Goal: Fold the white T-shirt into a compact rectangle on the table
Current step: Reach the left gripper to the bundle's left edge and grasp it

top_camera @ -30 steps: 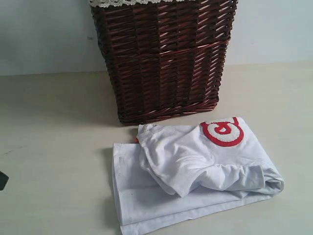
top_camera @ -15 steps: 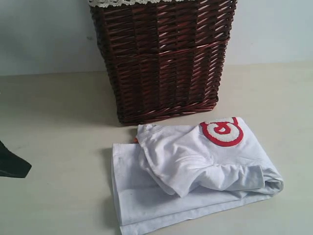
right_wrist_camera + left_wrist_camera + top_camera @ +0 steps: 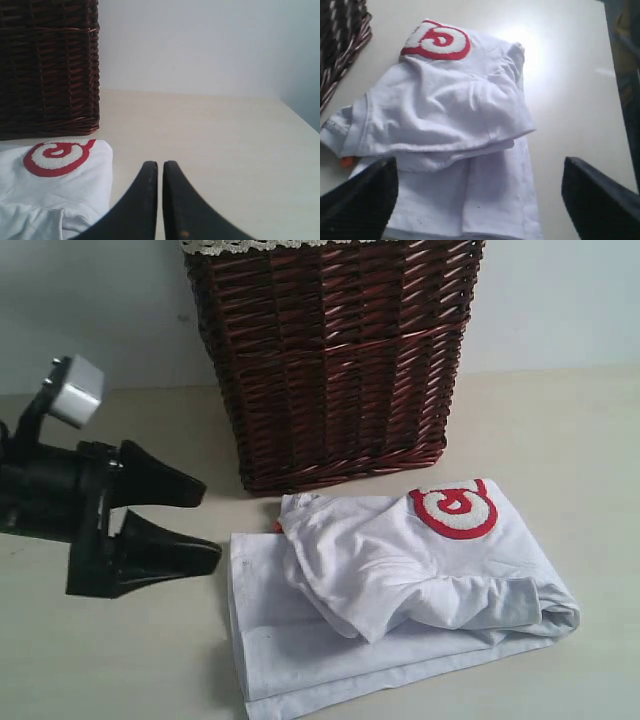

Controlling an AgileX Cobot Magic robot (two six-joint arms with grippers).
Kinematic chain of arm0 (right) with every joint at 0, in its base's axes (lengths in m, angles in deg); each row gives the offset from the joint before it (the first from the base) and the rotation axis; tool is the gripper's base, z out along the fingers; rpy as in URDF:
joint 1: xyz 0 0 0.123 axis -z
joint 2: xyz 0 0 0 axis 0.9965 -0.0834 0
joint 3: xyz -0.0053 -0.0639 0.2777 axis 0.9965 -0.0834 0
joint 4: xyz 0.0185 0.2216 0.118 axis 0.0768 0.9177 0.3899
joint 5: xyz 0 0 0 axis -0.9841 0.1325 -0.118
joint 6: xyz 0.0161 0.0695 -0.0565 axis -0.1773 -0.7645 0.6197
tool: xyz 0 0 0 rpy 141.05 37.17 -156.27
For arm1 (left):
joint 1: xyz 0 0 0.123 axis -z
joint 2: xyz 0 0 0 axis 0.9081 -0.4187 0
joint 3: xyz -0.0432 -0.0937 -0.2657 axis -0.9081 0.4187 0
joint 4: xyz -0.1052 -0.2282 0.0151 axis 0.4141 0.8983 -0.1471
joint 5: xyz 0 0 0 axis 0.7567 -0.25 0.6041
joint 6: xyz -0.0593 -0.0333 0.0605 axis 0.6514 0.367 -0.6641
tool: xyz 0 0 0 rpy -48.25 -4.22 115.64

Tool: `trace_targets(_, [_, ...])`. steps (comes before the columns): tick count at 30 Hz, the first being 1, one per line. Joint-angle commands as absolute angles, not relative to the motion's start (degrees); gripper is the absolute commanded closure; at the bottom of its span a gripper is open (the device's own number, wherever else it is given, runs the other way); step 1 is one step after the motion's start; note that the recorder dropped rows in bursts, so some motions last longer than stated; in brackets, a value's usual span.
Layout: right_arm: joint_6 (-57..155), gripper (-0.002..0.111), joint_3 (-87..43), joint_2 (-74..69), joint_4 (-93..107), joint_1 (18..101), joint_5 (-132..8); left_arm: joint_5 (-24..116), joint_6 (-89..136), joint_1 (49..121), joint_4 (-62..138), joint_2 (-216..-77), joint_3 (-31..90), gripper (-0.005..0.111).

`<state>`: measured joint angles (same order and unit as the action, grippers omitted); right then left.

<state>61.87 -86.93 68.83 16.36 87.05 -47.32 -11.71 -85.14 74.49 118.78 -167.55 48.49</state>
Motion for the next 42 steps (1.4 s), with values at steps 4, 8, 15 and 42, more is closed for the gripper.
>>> trace_targets(4, [61.7,0.102,-87.2,69.2,16.4,87.3,-47.5,-4.7,-89.7,86.5,104.2,-176.1,40.3,0.032])
trace_targets(8, [61.7,0.102,-87.2,69.2,16.4,87.3,-47.5,0.5,-89.7,89.9,97.7,-182.0,34.9,0.032])
trace_targets(15, [61.7,0.102,-87.2,69.2,16.4,87.3,-47.5,5.8,-89.7,92.2,99.0,-187.2,28.6,0.033])
trace_targets(42, [61.7,0.102,-87.2,69.2,16.5,87.3,-47.5,13.3,-89.7,97.5,103.4,-194.0,27.2,0.107])
